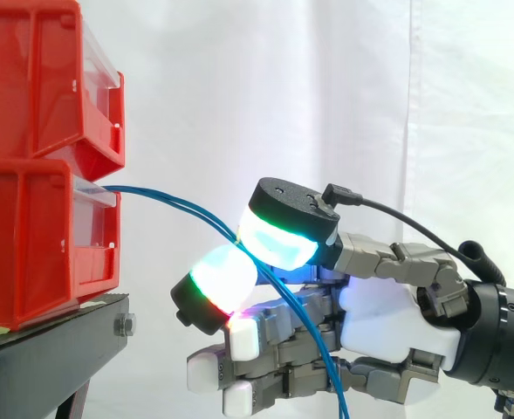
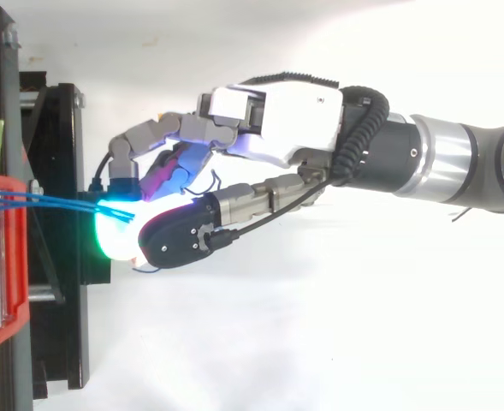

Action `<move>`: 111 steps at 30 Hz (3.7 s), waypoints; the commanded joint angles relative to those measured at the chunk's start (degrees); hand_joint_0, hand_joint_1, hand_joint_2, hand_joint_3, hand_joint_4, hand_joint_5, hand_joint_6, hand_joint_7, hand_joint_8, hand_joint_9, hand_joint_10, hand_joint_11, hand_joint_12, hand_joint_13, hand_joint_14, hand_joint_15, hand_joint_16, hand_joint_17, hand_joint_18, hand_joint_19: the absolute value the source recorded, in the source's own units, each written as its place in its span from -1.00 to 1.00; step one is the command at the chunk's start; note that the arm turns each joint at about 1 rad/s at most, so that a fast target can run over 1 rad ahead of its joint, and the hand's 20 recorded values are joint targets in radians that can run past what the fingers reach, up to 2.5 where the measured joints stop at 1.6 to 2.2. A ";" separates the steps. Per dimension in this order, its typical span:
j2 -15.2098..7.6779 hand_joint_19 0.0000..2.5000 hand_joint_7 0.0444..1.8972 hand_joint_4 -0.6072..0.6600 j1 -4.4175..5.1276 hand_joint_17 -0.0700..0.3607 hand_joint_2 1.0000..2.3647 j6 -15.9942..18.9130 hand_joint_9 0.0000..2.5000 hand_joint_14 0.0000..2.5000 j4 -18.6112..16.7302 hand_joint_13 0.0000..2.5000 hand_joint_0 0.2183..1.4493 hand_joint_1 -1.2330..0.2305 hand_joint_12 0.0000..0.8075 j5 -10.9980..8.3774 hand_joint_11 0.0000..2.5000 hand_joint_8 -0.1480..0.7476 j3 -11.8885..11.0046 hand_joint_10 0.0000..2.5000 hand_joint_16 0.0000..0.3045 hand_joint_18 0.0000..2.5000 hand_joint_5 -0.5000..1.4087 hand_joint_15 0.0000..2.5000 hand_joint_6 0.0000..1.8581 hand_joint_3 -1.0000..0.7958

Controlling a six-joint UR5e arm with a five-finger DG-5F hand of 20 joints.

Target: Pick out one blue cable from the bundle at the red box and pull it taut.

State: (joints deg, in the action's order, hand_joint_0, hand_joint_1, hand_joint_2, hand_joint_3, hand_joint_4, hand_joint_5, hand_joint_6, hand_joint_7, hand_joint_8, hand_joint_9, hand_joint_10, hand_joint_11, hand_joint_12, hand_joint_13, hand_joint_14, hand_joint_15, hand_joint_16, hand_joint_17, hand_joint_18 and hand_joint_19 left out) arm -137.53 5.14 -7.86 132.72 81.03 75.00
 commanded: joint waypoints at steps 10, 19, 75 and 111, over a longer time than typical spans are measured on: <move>0.07 -0.55 0.11 0.28 -0.22 -0.14 -0.97 -1.28 -0.17 -0.99 0.35 -0.37 -0.38 -0.09 -0.16 0.71 -0.63 -0.03 -0.38 -0.98 -0.67 -0.49 -0.63 -0.77 -0.12 0.03; 0.33 -0.55 0.12 0.32 -0.83 -0.15 -0.97 -1.37 -0.18 -0.99 2.81 -0.39 -0.38 -0.12 -0.16 3.25 -0.60 -0.02 -1.61 -0.98 -0.67 -0.49 -0.64 -0.76 -0.09 0.06; 4.46 -0.56 0.07 0.14 -2.06 -0.19 -0.97 -5.50 -0.21 -0.99 11.78 -0.40 -0.29 -0.46 -0.20 3.17 -0.49 -0.08 -3.01 -0.98 -0.69 -0.49 -0.67 -0.75 -0.05 -0.18; 4.46 -0.57 0.36 -0.22 -1.97 -0.21 -1.00 -2.69 -0.10 -0.99 13.97 -0.30 -0.03 -0.56 -0.24 2.73 -0.48 -0.14 -3.01 -0.98 -0.71 -0.40 -0.67 -0.74 0.00 -0.44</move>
State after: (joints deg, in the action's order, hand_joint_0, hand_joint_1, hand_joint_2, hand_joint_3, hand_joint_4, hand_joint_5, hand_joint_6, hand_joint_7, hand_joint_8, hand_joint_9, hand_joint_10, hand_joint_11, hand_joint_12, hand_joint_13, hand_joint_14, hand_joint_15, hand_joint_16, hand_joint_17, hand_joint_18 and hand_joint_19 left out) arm -133.07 3.16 -10.54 146.80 83.76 72.01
